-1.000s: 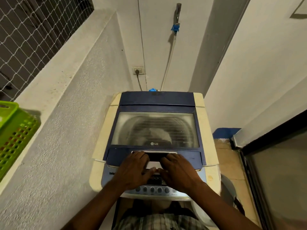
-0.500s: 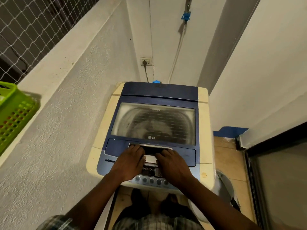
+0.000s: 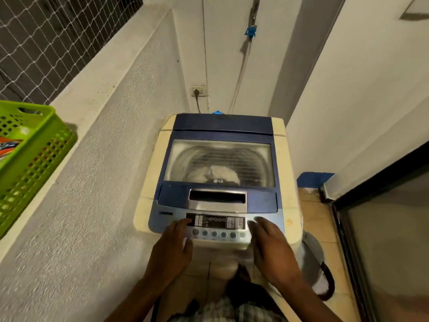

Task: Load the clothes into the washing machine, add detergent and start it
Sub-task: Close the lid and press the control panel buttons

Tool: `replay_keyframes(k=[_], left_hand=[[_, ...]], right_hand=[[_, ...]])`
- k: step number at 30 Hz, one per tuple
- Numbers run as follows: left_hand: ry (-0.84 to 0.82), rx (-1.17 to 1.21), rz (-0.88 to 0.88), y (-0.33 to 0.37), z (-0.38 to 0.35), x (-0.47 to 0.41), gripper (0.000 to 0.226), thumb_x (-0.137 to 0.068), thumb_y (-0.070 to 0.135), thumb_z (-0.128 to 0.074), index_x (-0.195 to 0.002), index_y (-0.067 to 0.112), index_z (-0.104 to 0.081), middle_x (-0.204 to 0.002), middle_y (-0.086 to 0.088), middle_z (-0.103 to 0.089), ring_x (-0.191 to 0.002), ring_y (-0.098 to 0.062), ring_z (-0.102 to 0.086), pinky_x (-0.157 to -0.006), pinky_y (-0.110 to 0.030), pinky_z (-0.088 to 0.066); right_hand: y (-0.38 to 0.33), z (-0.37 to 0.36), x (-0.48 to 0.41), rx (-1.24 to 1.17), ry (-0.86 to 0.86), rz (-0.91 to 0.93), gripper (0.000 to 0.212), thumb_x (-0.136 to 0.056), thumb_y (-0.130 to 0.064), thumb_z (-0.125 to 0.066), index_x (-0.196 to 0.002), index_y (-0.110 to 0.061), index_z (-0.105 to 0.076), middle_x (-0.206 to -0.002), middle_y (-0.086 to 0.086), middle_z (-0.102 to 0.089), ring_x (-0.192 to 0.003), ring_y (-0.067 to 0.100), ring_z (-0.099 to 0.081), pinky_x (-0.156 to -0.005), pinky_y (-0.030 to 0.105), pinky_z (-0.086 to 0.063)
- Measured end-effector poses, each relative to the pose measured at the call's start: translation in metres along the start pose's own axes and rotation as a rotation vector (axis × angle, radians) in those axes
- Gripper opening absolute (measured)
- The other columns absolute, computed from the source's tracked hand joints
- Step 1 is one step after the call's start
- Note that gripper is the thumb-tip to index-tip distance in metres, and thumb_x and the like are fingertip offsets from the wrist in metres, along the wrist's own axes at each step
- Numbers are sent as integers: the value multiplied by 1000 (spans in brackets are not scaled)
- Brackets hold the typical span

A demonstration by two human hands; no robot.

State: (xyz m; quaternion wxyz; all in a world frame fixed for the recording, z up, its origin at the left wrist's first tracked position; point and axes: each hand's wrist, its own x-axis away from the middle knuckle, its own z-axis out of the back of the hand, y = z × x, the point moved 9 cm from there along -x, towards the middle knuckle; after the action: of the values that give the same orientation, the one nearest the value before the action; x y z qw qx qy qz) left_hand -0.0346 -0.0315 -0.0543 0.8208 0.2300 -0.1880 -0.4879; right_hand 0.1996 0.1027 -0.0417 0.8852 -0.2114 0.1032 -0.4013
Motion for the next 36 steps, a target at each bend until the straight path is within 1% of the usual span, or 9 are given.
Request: replay_keyframes(k=[2, 6, 11, 16, 21, 25, 28, 33, 36], left_hand=[[-42, -11, -7, -6, -6, 16, 56, -97, 31, -62, -149, 30, -41, -139, 3, -57, -112, -11, -62, -89, -22, -55], [-89, 0, -38, -9, -13, 36, 59, -95, 40, -60, -149, 38, -35, -134, 6, -61, -109, -9, -63, -88, -27, -58], [-132, -25, -57, 0, -19, 46, 63, -96, 43, -60, -152, 37, -31, -143, 6, -57, -120, -11, -61, -96, -33, -57], [-149, -53, -19, 6, -25, 54, 70, -93, 48, -55, -154, 41, -23, -145, 7, -54, -120, -13, -61, -98, -39, -55], [-174, -95, 41, 11, -36, 54, 76, -94, 51, -53, -159, 38, -15, -147, 6, -52, -122, -14, -59, -99, -37, -54], [-181, -108, 70, 16, -42, 50, 80, -95, 51, -55, -160, 40, -11, -150, 3, -52, -124, -16, -59, -101, -38, -54], [-181, -110, 110, 18, -46, 48, 82, -94, 50, -57, -161, 41, -10, -153, 2, -50, -126, -19, -59, -104, -39, -54], [-200, -144, 114, 22, -51, 50, 81, -95, 50, -55, -161, 38, -9, -157, 2, -46, -130, -19, -57, -104, -38, -52], [-187, -142, 115, 22, -48, 50, 81, -95, 51, -55, -161, 39, -9, -157, 2, -45, -129, -18, -57, -103, -37, -52]], right_hand=[[5, -3, 22, 1, 15, -59, 53, -92, -15, -58, -145, -20, -55, -143, 3, -54, -128, 24, -55, -103, 37, -52], [7, -11, 45, 13, 5, -153, 58, -94, -18, -61, -150, -24, -49, -143, 0, -51, -125, 21, -55, -94, 29, -51], [7, -14, 51, 30, -46, -219, 63, -93, -22, -61, -154, -24, -42, -148, 0, -48, -130, 22, -53, -98, 33, -54], [14, -4, 40, 91, -81, -211, 68, -88, -18, -62, -152, -20, -42, -133, 3, -52, -118, 26, -55, -84, 34, -56], [25, 3, 25, 184, -153, -185, 68, -90, -26, -62, -154, -21, -36, -133, 5, -51, -116, 24, -53, -90, 33, -55], [24, 1, 24, 231, -183, -190, 72, -89, -19, -64, -155, -21, -35, -135, 5, -52, -114, 23, -53, -86, 30, -55], [23, 0, 23, 263, -213, -192, 76, -88, -17, -65, -156, -20, -32, -137, 5, -50, -116, 23, -52, -88, 29, -54], [22, -1, 17, 333, -224, -164, 70, -87, -21, -64, -151, -16, -35, -131, 6, -51, -113, 24, -52, -87, 32, -54], [24, -2, 22, 370, -248, -142, 85, -86, -21, -67, -158, -16, -24, -140, 7, -46, -121, 25, -49, -94, 32, -52]])
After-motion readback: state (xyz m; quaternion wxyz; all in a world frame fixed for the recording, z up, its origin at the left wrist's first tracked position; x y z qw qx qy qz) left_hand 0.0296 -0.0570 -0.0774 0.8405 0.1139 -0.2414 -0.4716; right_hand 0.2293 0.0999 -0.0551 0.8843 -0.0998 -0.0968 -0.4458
